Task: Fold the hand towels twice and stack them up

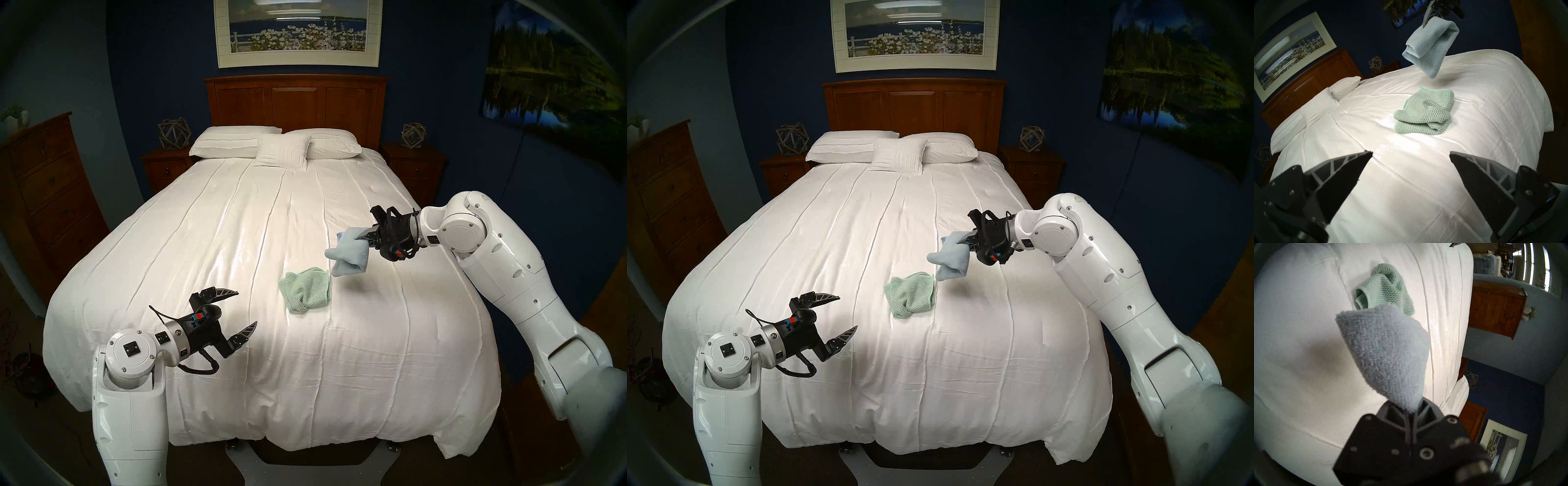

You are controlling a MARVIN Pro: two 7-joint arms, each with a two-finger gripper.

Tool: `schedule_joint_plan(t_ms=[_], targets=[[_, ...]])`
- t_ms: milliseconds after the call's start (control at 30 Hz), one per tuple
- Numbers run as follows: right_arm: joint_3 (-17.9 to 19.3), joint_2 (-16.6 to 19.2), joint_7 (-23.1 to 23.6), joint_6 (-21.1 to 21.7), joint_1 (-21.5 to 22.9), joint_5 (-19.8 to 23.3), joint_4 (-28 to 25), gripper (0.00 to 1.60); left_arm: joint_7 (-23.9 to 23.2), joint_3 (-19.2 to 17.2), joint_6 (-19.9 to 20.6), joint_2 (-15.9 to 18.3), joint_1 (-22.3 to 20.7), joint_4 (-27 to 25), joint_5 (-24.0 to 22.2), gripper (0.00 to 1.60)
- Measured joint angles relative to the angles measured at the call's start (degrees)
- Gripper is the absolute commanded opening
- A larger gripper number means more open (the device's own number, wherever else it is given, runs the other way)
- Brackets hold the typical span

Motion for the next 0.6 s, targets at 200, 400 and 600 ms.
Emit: schedule_joint_plan(t_ms=[200, 400, 600], targets=[[-2.8, -3.6, 1.1, -0.1, 2.8, -1.2, 2.6, 0.00, 0.0, -0.1, -0.1, -0.1, 0.0, 0.0, 0.1, 1.60], [-5.8, -7.9, 2.2, -0.8, 6.3, -2.4, 7.6, 0.00, 0.0, -0.1, -0.2, -0.2, -0.1, 0.0, 0.1, 1.60], [-9.2, -11.4, 2.0, -1.5, 9.2, -2.3, 10.5, 0.00, 0.0, -0.2, -0.3, -0.3, -0.1, 0.0, 0.2, 1.60]])
